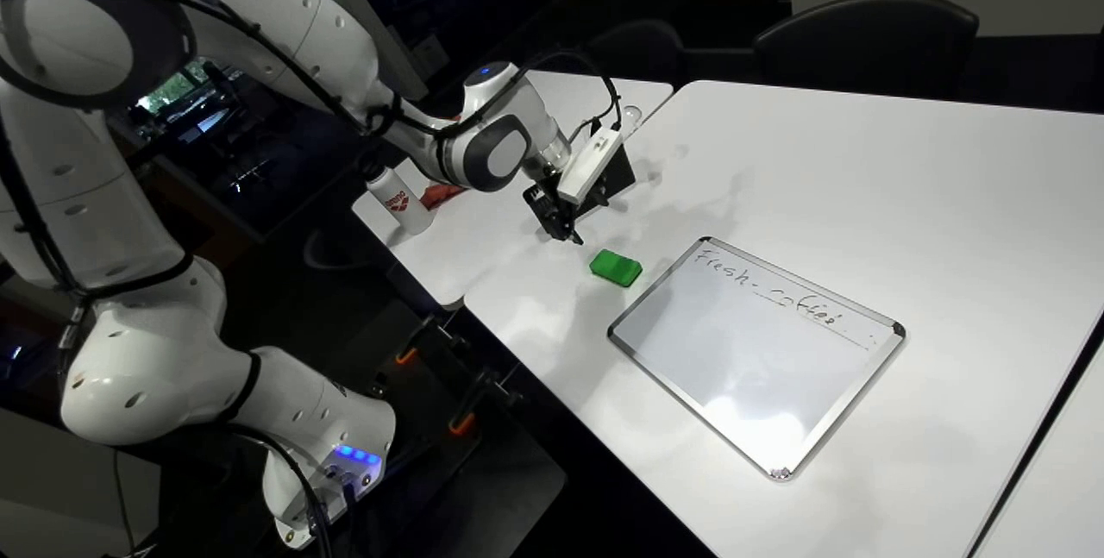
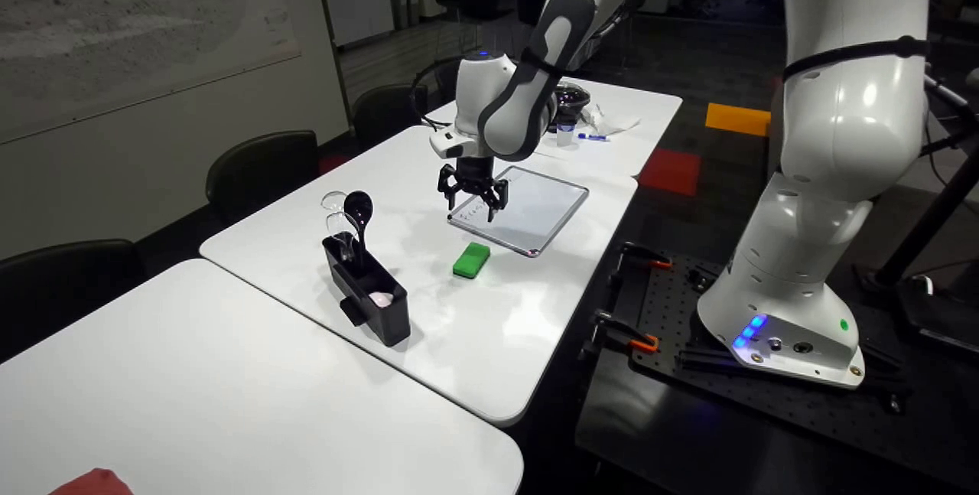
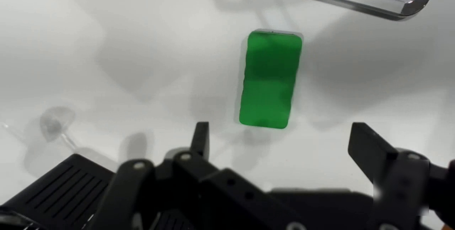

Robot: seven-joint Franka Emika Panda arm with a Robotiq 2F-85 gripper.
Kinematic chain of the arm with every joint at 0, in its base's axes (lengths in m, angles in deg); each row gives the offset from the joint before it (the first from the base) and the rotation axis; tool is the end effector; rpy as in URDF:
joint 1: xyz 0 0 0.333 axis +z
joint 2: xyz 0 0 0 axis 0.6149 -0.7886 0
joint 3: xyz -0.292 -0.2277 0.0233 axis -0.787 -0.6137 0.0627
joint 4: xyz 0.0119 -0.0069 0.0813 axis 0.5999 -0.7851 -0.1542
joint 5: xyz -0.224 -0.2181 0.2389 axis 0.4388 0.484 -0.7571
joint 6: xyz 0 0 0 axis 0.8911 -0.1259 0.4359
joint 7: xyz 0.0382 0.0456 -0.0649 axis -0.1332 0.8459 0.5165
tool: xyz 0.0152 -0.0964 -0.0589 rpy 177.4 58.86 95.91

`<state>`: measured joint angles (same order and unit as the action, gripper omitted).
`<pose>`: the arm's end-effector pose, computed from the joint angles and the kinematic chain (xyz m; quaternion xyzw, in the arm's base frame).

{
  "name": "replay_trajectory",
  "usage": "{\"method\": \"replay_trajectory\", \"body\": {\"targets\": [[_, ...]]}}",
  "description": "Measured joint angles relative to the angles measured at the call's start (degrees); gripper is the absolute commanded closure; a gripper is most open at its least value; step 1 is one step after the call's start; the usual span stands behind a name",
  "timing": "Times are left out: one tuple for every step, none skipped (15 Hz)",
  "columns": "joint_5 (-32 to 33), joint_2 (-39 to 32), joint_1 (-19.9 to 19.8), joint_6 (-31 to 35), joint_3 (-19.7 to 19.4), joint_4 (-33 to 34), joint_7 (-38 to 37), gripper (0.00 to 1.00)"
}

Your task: Use the green eraser to wipe the whiteboard

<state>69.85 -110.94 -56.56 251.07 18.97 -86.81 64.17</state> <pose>0.5455 -0.0685 0.2105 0.6611 0.7482 0.0304 0.0473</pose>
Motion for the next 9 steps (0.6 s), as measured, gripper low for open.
{"method": "replay_trajectory", "body": {"targets": [[-2.0,2.3,-0.7,-3.0,1.1,-0.3,1.7,0.0],[-4.2,4.4,-0.9,-6.0,1.6,-0.3,3.6,0.0],[-6.2,6.4,-0.8,-8.8,1.7,-0.3,5.4,0.0],[-7.5,8.1,-0.5,-11.3,1.4,-0.3,6.5,0.0],[-8.1,9.7,0.2,-13.5,0.6,-0.3,6.9,0.0],[-8.3,11.0,1.1,-15.3,-0.4,-0.3,7.0,0.0],[-8.3,12.1,2.1,-16.7,-1.7,-0.3,7.0,0.0],[-8.3,12.5,3.0,-17.0,-2.8,-0.3,7.0,0.0],[-8.3,12.5,3.7,-17.0,-3.5,-0.3,7.0,0.0]]}}
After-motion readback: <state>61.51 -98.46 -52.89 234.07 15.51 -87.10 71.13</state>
